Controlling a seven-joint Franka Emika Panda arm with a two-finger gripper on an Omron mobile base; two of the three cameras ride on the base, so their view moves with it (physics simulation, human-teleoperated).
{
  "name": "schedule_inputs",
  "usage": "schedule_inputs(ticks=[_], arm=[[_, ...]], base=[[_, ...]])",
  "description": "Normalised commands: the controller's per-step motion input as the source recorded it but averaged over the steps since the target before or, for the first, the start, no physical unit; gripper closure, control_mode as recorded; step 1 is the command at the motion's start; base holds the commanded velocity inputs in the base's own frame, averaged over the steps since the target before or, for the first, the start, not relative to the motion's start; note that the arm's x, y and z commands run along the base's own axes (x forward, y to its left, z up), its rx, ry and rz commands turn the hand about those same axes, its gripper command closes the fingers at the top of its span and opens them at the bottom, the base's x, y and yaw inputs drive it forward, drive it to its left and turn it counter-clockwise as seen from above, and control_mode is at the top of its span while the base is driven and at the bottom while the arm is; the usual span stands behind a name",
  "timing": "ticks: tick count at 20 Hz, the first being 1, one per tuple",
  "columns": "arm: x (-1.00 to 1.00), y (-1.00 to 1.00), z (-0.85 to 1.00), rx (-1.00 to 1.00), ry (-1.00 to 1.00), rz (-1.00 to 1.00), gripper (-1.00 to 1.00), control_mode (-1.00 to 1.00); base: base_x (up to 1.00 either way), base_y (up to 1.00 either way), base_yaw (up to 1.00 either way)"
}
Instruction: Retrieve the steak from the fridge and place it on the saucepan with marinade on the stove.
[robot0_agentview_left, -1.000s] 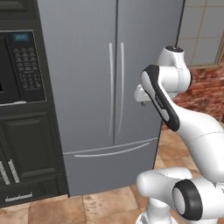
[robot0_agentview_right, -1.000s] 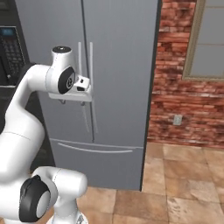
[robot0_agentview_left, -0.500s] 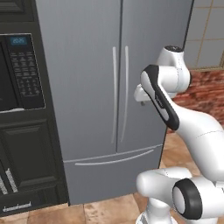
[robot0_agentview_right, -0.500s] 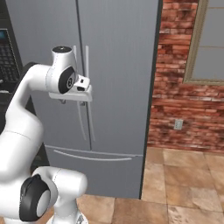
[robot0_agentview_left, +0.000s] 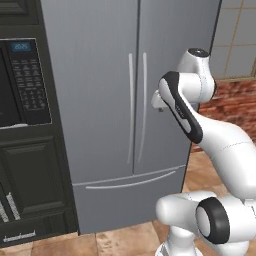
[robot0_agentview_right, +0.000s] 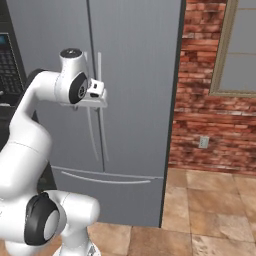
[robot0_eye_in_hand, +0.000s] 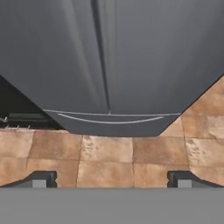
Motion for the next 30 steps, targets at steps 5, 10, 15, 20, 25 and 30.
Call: schedule_inputs(ticks=[5, 10, 15, 20, 25, 30], arm=[[0.36, 0.0, 0.66, 0.0, -0.21, 0.0, -1.0, -1.0], [0.27, 0.12, 0.56, 0.0, -0.23, 0.0, -1.0, -1.0], [0.35, 0.19, 0.33, 0.0, -0.2, 0.0, -1.0, -1.0], [0.41, 0.07, 0.17, 0.0, -0.1, 0.0, -1.0, -1.0], [0.33, 0.0, 0.14, 0.0, 0.0, 0.0, -1.0, -1.0], [0.41, 0.0, 0.13, 0.0, 0.0, -0.01, -1.0, -1.0]], base=[[0.0, 0.0, 0.0], [0.0, 0.0, 0.0], [0.0, 0.0, 0.0], [0.0, 0.0, 0.0], [0.0, 0.0, 0.0], [0.0, 0.0, 0.0]])
